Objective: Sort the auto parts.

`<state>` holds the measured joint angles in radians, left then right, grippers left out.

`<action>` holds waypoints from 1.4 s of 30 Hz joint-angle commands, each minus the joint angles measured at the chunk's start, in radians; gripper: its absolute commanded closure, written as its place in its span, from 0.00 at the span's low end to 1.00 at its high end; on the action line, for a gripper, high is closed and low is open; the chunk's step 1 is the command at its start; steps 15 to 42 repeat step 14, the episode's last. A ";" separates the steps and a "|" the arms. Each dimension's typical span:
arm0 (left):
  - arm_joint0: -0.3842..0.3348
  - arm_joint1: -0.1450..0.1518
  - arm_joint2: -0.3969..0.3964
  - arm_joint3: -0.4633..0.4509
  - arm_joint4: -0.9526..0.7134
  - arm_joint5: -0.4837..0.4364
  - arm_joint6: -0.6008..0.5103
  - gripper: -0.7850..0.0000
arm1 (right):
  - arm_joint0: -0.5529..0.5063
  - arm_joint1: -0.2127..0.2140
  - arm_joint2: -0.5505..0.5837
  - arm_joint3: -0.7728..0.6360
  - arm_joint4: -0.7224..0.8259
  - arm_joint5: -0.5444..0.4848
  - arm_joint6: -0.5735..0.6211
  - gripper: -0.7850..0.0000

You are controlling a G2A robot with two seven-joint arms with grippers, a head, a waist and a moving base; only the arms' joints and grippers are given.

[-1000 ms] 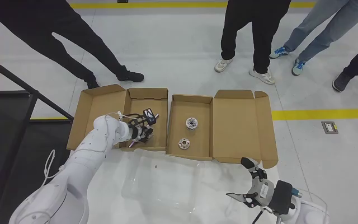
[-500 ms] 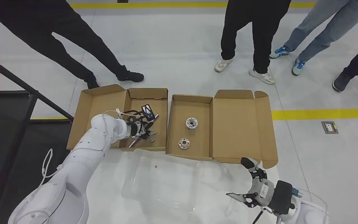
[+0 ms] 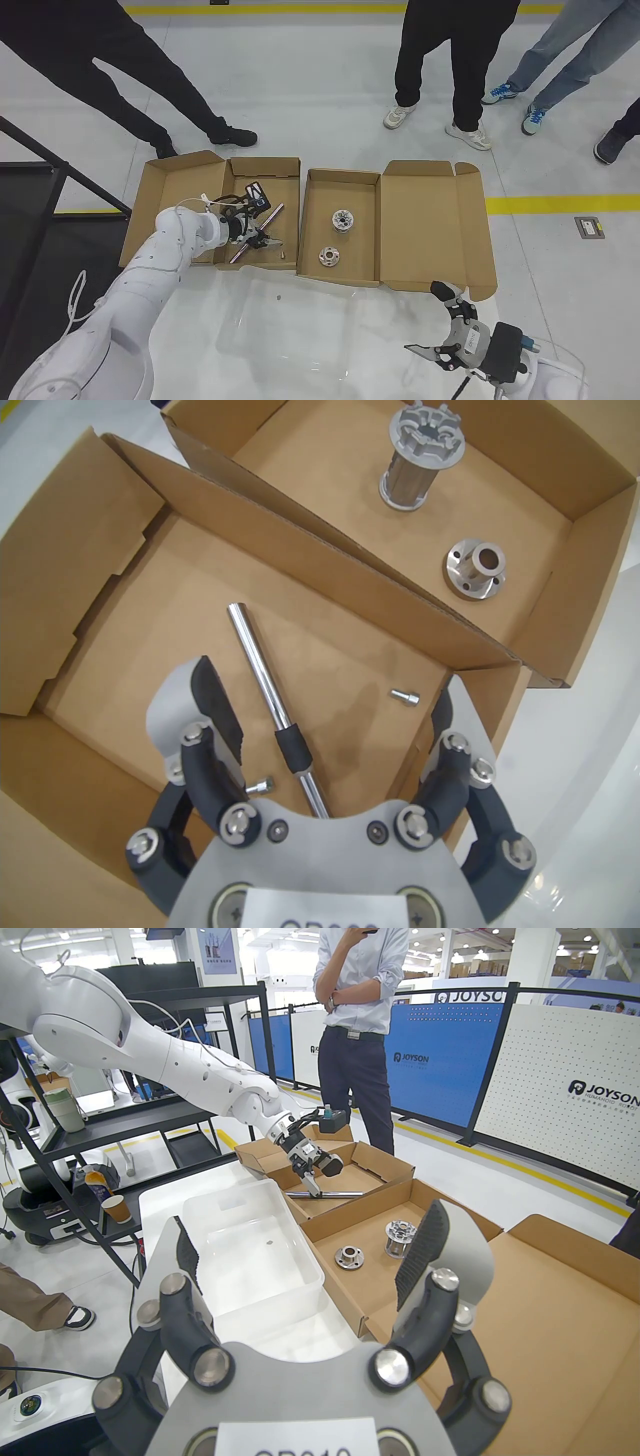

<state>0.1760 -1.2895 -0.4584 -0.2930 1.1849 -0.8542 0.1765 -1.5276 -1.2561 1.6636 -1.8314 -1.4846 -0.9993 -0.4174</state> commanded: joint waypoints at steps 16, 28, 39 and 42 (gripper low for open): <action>0.087 0.064 -0.106 -0.112 -0.086 0.159 0.130 0.00 | 0.000 0.000 0.000 0.000 0.000 0.000 0.000 0.00; 0.087 0.064 -0.106 -0.112 -0.086 0.159 0.130 0.00 | 0.000 0.000 0.000 0.000 0.000 0.000 0.000 0.00; 0.087 0.064 -0.106 -0.112 -0.086 0.159 0.130 0.00 | 0.000 0.000 0.000 0.000 0.000 0.000 0.000 0.00; 0.087 0.064 -0.106 -0.112 -0.086 0.159 0.130 0.00 | 0.000 0.000 0.000 0.000 0.000 0.000 0.000 0.00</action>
